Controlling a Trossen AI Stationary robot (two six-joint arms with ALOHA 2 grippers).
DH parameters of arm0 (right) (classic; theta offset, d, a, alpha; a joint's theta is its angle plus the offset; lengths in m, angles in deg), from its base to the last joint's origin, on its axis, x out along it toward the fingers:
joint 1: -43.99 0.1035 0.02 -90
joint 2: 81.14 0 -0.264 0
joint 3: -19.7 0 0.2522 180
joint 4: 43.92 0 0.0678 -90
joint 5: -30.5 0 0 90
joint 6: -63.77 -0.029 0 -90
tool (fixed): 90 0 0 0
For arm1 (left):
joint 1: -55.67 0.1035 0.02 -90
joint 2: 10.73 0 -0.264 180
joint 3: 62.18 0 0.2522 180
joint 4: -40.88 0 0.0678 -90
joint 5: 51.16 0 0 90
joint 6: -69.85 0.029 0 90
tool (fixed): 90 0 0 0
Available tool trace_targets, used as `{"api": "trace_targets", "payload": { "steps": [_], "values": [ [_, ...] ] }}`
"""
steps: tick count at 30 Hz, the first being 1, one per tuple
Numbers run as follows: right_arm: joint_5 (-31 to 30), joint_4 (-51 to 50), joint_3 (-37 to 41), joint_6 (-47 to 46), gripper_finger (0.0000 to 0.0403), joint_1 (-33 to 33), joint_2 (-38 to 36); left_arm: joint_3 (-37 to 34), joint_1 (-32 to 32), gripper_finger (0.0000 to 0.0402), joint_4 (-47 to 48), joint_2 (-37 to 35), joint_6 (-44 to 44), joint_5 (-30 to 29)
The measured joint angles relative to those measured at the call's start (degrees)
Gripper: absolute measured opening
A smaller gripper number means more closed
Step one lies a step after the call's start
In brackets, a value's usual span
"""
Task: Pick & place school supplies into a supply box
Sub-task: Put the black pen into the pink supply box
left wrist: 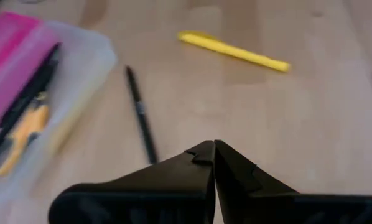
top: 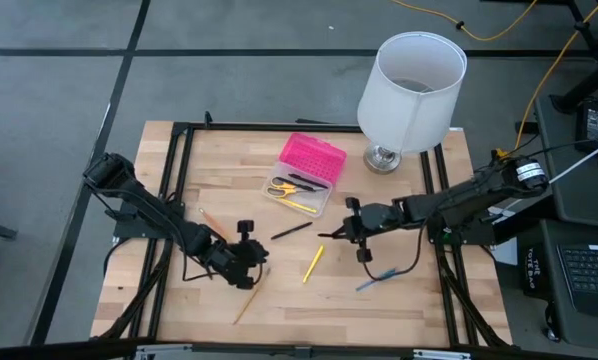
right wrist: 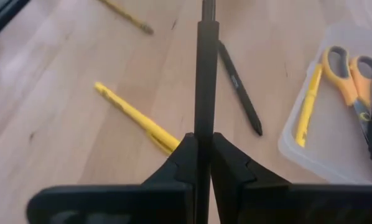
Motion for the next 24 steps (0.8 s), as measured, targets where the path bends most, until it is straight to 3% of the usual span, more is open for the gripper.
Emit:
{"api": "trace_targets", "payload": {
  "steps": [7, 11, 24],
  "values": [
    [-4.69, 1.08, -1.74, -2.42, 0.0027, 2.91, 0.00, -2.87, 0.22, 0.0003, -2.57, 0.00, -0.30, -5.26],
    [-4.94, 1.32, -3.96, -2.37, 0.0027, 3.52, 0.00, -2.87, 0.33, 0.0003, -2.98, 0.00, 0.79, -6.51],
    [-16.62, 9.36, -4.53, -2.19, 0.0027, 3.48, 2.57, -2.87, 0.33, 0.0004, -3.08, 0.02, 0.96, -8.23]
  ]
}}
